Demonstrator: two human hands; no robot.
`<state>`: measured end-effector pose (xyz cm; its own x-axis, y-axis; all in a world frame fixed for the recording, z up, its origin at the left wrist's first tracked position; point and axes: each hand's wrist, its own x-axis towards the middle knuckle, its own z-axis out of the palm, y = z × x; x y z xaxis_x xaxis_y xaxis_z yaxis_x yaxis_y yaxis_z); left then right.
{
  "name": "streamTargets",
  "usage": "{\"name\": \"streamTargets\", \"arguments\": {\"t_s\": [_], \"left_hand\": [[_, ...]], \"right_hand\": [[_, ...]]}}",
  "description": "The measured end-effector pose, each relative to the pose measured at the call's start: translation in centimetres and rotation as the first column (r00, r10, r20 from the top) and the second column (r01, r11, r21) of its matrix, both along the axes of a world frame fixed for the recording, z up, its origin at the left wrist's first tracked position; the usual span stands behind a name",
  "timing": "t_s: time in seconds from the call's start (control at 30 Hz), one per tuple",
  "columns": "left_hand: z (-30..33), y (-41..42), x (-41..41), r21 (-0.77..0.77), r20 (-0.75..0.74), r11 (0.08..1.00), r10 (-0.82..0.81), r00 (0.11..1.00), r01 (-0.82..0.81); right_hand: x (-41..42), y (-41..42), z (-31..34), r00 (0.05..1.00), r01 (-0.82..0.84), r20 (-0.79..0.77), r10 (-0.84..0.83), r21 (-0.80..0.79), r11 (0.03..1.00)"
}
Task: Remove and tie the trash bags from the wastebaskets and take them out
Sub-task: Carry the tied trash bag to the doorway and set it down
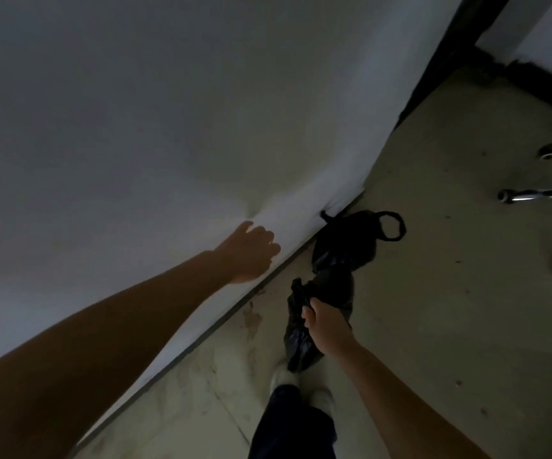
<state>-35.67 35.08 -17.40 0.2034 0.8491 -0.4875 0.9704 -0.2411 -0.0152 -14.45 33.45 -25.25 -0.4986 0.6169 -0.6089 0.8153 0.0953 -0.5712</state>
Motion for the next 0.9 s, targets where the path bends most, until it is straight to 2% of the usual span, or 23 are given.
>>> {"name": "streamTargets", "arguments": {"t_s": [0.1,0.2,0.4,0.53,0.67,0.77,0.83,0.9], "left_hand": [[-3.1,-0.2,-2.7,0.182,-0.112,0.95,-0.238,0.965,0.256],[-4.8,-0.9,-3.5,0.263,-0.169,0.897,-0.321,0.932,0.356],[-6.1,-0.7,-3.7,0.42,-0.114,0.842,-0.323,0.94,0.34],[-7.1,-0.9,-4.0,0.482,-0.153,0.8,-0.323,0.934,0.356],[-6.2,-0.7,-3.7,0.444,-0.16,0.822,-0.319,0.934,0.356],[-5.3,-0.8,-3.4,0.384,-0.167,0.858,-0.299,0.94,0.341],[-4.3,-0.5,-2.8,0.341,-0.103,0.906,-0.229,0.968,0.25],[-2.8,0.2,-1.8,0.177,-0.026,0.978,-0.108,0.994,0.111]], "right_hand": [[-2.5,1.1,-5.5,0.999,-0.038,0.004,0.038,-0.012,0.999],[-4.4,2.0,-10.1,0.997,-0.081,0.006,0.081,-0.004,0.997],[-6.2,1.9,-18.3,0.974,-0.194,0.111,0.197,-0.033,0.98],[-6.1,1.6,-21.5,0.964,-0.201,0.163,0.212,-0.083,0.976],[-5.7,2.1,-20.3,0.955,-0.224,0.185,0.232,-0.064,0.972],[-4.7,3.3,-16.7,0.957,-0.24,0.156,0.244,-0.044,0.97],[-3.8,4.5,-13.0,0.94,-0.298,0.162,0.299,-0.035,0.954],[-2.8,6.0,-8.9,0.897,-0.4,0.204,0.393,-0.006,0.916]]}}
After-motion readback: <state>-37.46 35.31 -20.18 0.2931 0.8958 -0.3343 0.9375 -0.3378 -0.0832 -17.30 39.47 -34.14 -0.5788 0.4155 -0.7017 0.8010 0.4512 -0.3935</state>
